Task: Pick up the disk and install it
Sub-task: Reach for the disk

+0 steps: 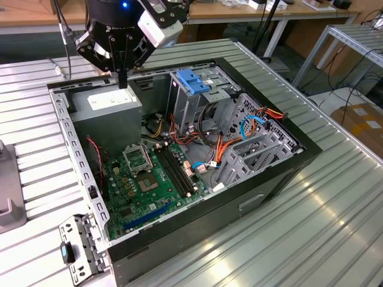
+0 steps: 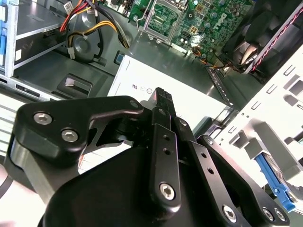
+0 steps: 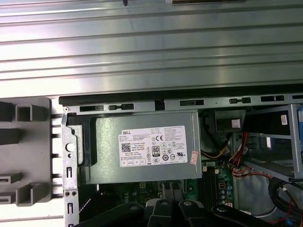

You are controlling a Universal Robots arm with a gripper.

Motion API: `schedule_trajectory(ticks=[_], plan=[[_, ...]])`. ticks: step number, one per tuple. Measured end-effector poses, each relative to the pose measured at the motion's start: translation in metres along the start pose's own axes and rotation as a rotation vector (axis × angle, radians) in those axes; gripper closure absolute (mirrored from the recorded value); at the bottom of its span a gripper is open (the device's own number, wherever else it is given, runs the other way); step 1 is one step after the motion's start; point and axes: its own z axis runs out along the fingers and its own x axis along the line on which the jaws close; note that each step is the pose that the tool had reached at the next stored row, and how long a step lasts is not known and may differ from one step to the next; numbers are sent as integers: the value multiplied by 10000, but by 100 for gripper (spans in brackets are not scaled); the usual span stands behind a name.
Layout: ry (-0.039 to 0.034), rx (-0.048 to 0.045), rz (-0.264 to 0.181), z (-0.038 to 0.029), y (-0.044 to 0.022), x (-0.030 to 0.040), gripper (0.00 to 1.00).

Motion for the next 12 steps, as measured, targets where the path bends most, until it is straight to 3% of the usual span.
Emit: schedule_trajectory(ticks=[12], plan=[[0,0,1,0,-3,39,90]])
